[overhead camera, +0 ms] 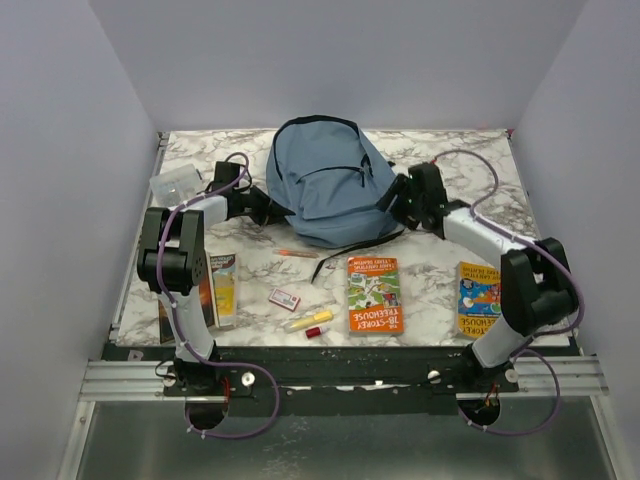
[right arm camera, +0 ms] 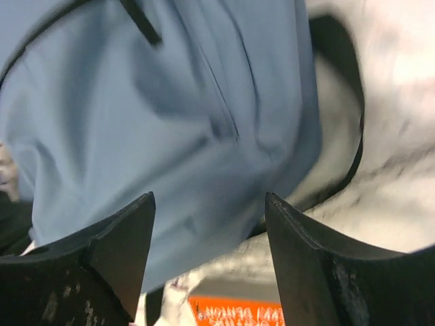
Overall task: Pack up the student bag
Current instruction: Adjust the student bag at the center of the board.
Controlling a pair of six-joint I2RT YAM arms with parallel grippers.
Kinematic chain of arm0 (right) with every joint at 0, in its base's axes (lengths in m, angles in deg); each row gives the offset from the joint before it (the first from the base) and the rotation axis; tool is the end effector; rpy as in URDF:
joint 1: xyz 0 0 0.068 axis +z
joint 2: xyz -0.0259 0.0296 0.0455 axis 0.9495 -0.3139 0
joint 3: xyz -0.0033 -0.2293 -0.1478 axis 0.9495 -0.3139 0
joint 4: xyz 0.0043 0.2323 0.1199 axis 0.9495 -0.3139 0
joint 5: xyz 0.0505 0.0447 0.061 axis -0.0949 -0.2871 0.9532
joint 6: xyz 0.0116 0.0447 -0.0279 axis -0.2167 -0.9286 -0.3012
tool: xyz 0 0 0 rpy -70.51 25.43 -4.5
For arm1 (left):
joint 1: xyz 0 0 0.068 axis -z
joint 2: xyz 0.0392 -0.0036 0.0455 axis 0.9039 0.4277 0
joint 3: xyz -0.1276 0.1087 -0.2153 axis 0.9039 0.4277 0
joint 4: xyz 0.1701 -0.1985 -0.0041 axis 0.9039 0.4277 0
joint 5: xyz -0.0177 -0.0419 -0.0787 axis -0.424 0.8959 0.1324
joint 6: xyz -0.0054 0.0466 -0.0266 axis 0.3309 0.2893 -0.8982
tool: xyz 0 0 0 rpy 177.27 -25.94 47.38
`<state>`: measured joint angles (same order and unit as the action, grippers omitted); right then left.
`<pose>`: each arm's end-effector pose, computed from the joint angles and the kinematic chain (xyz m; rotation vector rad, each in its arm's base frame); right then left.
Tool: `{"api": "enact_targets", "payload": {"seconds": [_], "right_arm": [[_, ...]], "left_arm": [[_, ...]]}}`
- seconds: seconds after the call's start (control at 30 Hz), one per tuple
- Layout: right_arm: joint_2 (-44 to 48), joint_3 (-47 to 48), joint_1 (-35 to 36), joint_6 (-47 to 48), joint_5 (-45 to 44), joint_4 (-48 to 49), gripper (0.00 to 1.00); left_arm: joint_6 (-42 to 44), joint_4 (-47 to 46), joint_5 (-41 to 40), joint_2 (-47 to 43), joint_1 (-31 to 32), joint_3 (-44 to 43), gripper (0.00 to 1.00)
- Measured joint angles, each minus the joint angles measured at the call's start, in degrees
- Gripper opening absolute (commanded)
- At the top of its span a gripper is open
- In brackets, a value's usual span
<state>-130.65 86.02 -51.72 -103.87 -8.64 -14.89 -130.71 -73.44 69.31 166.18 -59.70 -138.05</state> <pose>0.3523 0.1256 0.2320 0.4857 2.2982 0.4754 0.3946 -0.0593 0.1578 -0.9912 2.5143 -1.4154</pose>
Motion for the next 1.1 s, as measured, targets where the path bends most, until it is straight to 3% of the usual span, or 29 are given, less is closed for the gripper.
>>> {"api": "enact_targets", "payload": {"seconds": [0.13,0.27,0.47,0.73,0.9,1.1], "right_arm": [[4.7,-14.1,0.7,-9.7,5.0,9.2,0.63],[3.8,-16.2,1.0,-12.0,6.2,13.9,0.52],[-3.0,-7.0,0.9,-5.7,3.2,14.2,0.46],[-15.8,11.6,0.2,9.9,-2.8,11.6,0.53],[-19.6,19.1,-3.1,14.8,-2.2,7.6,0.57],[-29.4,37.8,-8.1,20.6,2.1,-3.4,0.74]], "left_arm": [[-0.7,-1.6,0.3,0.0,0.1,1.3,0.0],[-1.9,-3.2,0.3,-0.3,0.9,3.1,0.0],[-4.8,-7.3,-0.4,-3.8,3.3,8.0,0.0],[-10.6,-10.6,-5.6,-7.2,12.1,10.8,0.01],[-13.8,-11.2,-9.1,-6.2,18.6,6.9,0.18],[-15.5,-12.3,-8.3,-1.2,25.7,-1.2,0.71]]}}
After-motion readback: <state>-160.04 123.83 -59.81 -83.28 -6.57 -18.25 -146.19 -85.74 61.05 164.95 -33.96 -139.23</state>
